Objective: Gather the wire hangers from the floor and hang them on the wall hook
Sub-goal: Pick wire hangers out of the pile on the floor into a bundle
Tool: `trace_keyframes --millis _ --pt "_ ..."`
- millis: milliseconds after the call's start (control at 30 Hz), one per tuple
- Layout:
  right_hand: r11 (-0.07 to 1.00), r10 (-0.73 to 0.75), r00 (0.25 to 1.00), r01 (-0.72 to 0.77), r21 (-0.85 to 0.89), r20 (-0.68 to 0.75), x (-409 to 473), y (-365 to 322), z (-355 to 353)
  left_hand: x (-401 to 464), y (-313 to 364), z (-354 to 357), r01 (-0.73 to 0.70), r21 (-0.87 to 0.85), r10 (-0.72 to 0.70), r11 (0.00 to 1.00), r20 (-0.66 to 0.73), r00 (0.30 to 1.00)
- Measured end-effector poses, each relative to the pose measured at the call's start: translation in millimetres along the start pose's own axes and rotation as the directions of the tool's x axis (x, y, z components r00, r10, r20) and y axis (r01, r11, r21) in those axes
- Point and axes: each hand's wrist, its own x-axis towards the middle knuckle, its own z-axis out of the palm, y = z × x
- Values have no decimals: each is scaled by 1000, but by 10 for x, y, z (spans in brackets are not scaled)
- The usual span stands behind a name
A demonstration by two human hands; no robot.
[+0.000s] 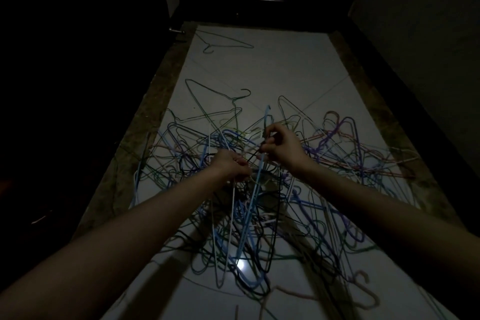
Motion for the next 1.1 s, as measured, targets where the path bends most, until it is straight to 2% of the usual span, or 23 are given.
trace_keyframes --millis 233,367,567,833,967,1100 --pt "998 -5 984 15 54 -180 141 -68 -222 -61 12 -123 27 -5 -26 1000 70 997" --pt "997 -3 971 23 80 -241 211 -98 -285 -128 93 -132 36 -84 -26 996 118 993" --pt "993 -22 952 57 106 -305 324 -237 -350 -118 82 -174 -18 -1 18 1000 128 992" --pt "975 43 931 40 219 -362 383 -260 -400 -145 -24 -269 -75 153 56 985 122 991" --pt "984 1 918 69 164 -397 428 -293 -478 -176 -51 -306 -141 277 99 950 160 982" --pt "989 -2 928 57 135 -373 386 -289 -452 -171 -105 -327 -105 252 81 962 104 991"
